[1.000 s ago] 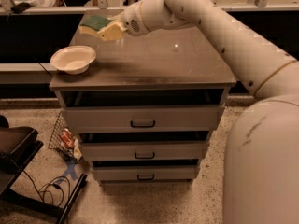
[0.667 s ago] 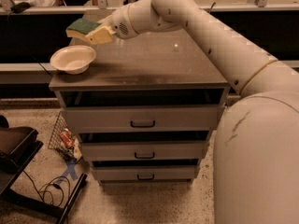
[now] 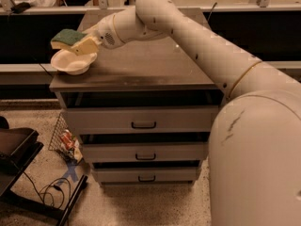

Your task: Place sponge into paper bowl

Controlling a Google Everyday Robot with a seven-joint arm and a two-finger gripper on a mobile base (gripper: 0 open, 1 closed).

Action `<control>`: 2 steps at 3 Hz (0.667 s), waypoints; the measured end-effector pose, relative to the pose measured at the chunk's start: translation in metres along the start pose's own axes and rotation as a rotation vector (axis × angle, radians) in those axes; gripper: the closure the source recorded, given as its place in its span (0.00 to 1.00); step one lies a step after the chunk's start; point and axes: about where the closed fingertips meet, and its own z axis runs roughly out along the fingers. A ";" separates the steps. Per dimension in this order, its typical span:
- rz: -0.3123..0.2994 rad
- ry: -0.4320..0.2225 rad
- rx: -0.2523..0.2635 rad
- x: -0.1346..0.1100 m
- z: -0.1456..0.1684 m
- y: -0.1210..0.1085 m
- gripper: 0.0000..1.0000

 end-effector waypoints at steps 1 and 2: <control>0.000 0.000 -0.003 0.000 0.002 0.001 0.83; 0.000 0.001 -0.007 0.000 0.004 0.002 0.60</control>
Offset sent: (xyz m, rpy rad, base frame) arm -0.0005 0.0014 -0.0006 -0.0001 0.0012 0.0022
